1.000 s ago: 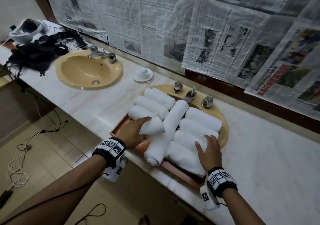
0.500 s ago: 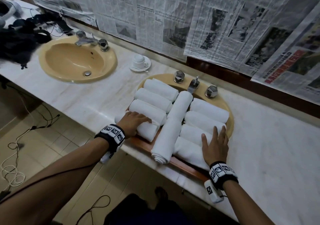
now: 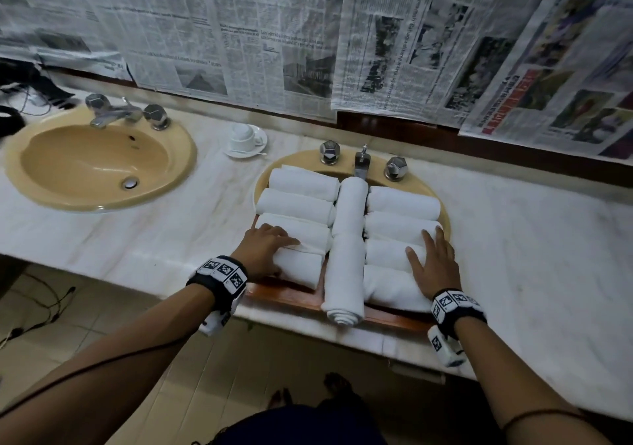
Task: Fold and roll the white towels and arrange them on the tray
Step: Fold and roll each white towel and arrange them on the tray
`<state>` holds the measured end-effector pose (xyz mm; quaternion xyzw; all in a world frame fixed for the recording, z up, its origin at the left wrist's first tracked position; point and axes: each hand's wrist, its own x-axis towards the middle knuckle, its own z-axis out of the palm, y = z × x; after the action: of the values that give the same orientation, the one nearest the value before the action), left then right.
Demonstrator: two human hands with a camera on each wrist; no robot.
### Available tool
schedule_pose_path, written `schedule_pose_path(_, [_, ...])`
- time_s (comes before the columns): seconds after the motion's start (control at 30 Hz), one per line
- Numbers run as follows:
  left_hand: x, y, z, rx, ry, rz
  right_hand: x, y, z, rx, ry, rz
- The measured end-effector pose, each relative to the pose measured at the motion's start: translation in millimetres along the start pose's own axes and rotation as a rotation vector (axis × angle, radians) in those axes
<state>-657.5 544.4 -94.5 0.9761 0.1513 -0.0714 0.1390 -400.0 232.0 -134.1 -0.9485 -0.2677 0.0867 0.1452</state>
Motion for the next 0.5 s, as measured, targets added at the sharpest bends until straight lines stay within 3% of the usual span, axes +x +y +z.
schedule_pose_path(0.17, [-8.3, -19.1, -9.7, -0.207, 0.136, -0.032, -6.6, -11.7, -4.5, 0.122, 0.028, 0.104])
schedule_pose_path(0.3, [-11.4, -39.9, -11.8, -0.530, 0.352, -0.322, -14.2, 0.4, -4.5, 0.340, 0.136, 0.267])
schedule_pose_path(0.4, [-8.5, -53.1, -7.2, -0.773, 0.202, -0.580, -19.0, 10.2, -3.1, 0.458, 0.047, 0.431])
schedule_pose_path(0.5, [-1.3, -57.3, 2.6, -0.973, 0.074, -0.675, -23.2, 11.5, 0.4, 0.547, -0.057, 0.533])
